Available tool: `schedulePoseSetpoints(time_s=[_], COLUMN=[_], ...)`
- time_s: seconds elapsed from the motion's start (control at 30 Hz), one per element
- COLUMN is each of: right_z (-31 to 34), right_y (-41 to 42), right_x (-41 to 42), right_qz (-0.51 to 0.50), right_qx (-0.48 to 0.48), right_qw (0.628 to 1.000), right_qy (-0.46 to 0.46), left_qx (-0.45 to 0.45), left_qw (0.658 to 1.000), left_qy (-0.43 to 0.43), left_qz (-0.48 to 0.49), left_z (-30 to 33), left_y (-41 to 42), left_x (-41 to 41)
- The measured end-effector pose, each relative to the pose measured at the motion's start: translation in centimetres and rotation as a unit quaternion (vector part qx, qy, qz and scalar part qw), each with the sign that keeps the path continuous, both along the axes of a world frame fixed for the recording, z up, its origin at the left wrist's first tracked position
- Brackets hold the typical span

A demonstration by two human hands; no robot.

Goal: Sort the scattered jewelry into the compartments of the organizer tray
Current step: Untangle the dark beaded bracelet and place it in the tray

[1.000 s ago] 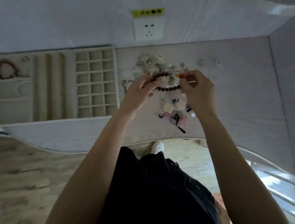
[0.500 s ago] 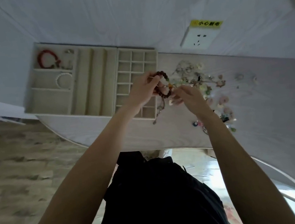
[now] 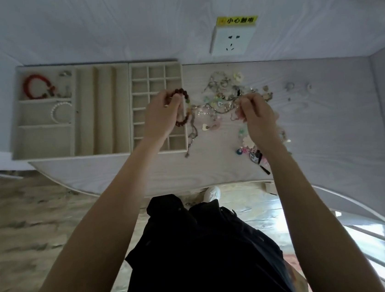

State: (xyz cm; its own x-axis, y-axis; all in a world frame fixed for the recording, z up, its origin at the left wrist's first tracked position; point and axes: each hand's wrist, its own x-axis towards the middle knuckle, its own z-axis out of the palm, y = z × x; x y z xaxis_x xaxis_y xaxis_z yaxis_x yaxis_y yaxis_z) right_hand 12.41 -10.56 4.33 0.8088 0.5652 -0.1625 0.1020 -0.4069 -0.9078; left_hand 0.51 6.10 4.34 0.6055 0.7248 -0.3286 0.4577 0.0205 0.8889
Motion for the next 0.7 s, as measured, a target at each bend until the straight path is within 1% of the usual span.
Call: schedulePoseSetpoints(time_s=[0.1,0.17,0.23,0.3,0.37,0.4,0.43,0.47,0.53,0.6,0.63,0.7], right_z=[0.6,0.2,-0.7,-1.9,-2.5,-2.5,-2.3,-2.1,-1.2,-0.2,0.2,0.5], right_y=[-0.5,-0.9,-1.3,-1.6,-1.7,-1.5,-1.2,-0.8,0.8,2.8,4.4,6.9], right_x=[-0.1,-0.1,-0.3,-0.4,-0.4,-0.4,-0.5,-0.5,-1.2,-2.3,-3.3,-5.0], right_qz=[0.010,0.036,0.070,0.096,0.104,0.101,0.101,0.107,0.146,0.188,0.202,0.179], right_qx=[-0.015,-0.046,-0.106,-0.186,-0.264,-0.282,-0.275,-0.242,-0.135,-0.043,-0.013,0.020], right_qw=[0.999,0.997,0.989,0.968,0.944,0.939,0.942,0.954,0.979,0.980,0.976,0.978], right_qy=[-0.029,-0.053,-0.080,-0.137,-0.169,-0.169,-0.162,-0.141,-0.052,0.056,0.087,0.109], left_qx=[-0.048,-0.069,-0.082,-0.098,-0.102,-0.097,-0.087,-0.074,-0.056,-0.041,-0.025,0.031], left_qw=[0.996,0.994,0.993,0.991,0.990,0.990,0.990,0.990,0.985,0.981,0.983,0.991], left_qy=[-0.025,-0.042,-0.069,-0.093,-0.088,-0.080,-0.070,-0.065,-0.069,-0.080,-0.077,-0.074], left_qz=[0.067,0.077,0.055,0.006,-0.043,-0.063,-0.081,-0.103,-0.147,-0.173,-0.164,-0.111], left_z=[-0.5,-0.2,0.1,0.6,1.2,1.5,1.6,1.6,1.8,2.1,2.5,2.9], left_y=[0.4,0.4,0.4,0.1,-0.7,-1.0,-1.2,-1.3,-1.2,-0.9,-0.3,0.9], left_x=[-0.1,-0.1,-0.3,-0.4,-0.6,-0.7,-0.9,-1.1,-1.9,-2.6,-3.3,-4.6])
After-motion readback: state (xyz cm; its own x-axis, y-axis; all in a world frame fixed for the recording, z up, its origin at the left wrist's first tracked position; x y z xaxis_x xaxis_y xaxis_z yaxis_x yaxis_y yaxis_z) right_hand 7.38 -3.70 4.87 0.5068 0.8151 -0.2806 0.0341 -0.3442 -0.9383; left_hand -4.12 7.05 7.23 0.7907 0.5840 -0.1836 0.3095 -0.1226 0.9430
